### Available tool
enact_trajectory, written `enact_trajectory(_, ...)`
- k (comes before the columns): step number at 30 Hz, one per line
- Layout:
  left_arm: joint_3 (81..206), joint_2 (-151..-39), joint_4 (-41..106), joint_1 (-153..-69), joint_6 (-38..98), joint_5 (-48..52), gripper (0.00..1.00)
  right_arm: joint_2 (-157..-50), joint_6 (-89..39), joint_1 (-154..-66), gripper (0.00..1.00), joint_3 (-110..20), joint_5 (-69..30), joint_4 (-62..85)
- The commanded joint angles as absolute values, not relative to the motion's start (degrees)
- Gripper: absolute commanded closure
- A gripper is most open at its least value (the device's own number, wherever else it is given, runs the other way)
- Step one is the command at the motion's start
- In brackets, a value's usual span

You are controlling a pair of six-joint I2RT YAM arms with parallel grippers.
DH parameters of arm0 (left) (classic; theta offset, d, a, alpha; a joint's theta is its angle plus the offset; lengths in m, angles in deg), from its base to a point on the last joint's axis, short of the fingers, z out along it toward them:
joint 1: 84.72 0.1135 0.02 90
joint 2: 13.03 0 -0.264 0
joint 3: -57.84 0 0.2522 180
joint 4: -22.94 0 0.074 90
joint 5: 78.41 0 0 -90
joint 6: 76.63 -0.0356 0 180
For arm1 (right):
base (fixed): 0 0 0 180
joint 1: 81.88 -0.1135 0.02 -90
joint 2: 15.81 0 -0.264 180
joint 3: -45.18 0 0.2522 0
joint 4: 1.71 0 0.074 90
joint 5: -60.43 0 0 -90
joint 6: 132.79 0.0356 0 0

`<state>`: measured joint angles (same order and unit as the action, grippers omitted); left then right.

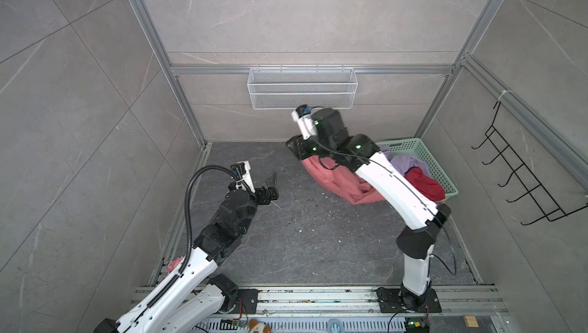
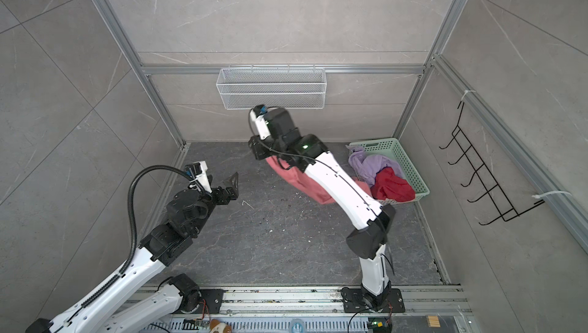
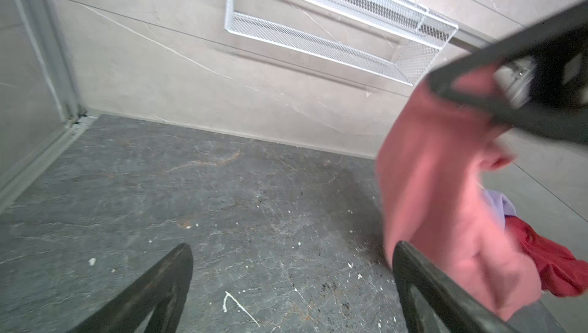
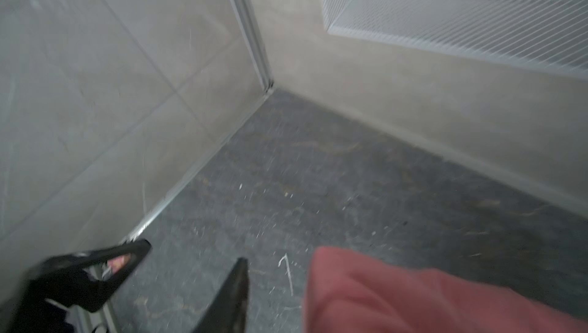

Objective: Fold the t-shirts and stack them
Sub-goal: 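Lift the pink t-shirt high with the right gripper, then lay it on the table, then lower both grippers onto the pink t-shirt and pinch its edges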

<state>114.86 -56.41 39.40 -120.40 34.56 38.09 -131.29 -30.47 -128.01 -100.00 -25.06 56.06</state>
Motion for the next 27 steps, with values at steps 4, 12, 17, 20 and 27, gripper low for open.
enact_trajectory(4,113.6,-48.4,44.7,-120.1,32.9,47.6,0.01,-127.3,-31.8,-129.1,0.15,-103.3,-29.8,57.2)
enact_trajectory(12,118.1,-54.5,50.6,-120.1,32.0,43.9,0.01,-117.9,-31.9,-125.4,0.06,-90.3,-34.9,52.6)
enact_trajectory(17,119.8,-61.5,48.7,-119.9,33.3,37.5,0.01,-114.4,-28.9,-122.0,0.09,-81.2,-33.9,51.0)
enact_trajectory(20,121.9,-67.9,50.1,-119.7,36.2,32.4,0.01,-112.6,-24.8,-119.2,0.12,-74.0,-31.9,50.3)
enact_trajectory(27,127.8,-87.0,56.4,-119.6,49.7,22.6,0.14,-108.4,-13.0,-113.6,0.17,-54.0,-27.9,44.6)
